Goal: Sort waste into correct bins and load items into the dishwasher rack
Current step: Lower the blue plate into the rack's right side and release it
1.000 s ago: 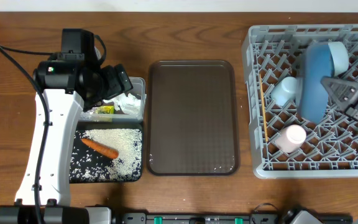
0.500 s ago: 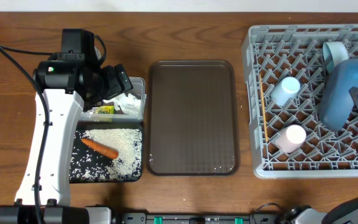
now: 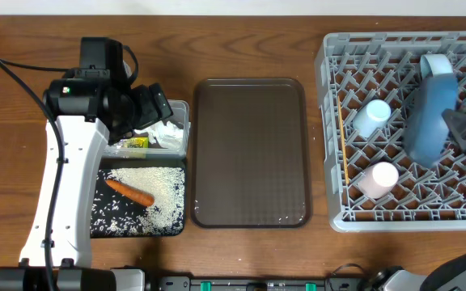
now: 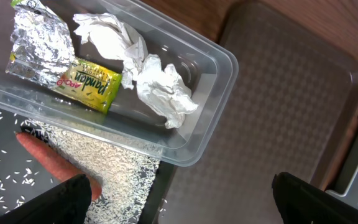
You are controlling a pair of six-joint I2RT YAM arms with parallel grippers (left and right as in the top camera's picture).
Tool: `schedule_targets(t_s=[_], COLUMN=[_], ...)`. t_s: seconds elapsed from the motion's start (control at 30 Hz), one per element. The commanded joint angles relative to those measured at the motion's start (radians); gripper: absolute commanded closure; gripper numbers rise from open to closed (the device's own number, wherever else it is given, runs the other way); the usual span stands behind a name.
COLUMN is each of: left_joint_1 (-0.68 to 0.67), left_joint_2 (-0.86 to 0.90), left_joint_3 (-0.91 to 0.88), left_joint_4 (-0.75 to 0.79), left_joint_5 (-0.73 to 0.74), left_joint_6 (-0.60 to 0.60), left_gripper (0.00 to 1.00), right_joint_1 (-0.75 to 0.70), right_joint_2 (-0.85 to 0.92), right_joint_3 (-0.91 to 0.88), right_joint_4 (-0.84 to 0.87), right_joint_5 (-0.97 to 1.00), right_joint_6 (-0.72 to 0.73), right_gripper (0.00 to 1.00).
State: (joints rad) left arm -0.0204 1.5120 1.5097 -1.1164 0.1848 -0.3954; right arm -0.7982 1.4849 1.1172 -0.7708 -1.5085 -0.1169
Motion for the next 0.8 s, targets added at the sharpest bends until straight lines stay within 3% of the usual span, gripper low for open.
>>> schedule_targets(t_s=[0.0,0.53,0.77], left_joint_1=[0.004,0.004,0.004], left_joint_2=[-0.014,-0.014,-0.014], left_joint_3=[0.024,0.024,0.024], left_joint_4=[-0.001,-0.001,-0.001], left_joint_5=[0.006,0.006,0.006], left_joint_6=[-0.002,-0.001,-0.002], left_gripper=[0.05,0.05,0.05], right_joint_1=[0.044,0.026,-0.054], right_joint_2=[0.003,0.040,0.045], right_joint_3=[0.000,-0.018,-0.018], right_joint_4=[0.051,0.049,-0.013], right_joint_5=[-0.050,-0.039,0.042], right_joint_6=[0.058,-0.005,0.010], right_gripper=[0.99,0.99,0.99])
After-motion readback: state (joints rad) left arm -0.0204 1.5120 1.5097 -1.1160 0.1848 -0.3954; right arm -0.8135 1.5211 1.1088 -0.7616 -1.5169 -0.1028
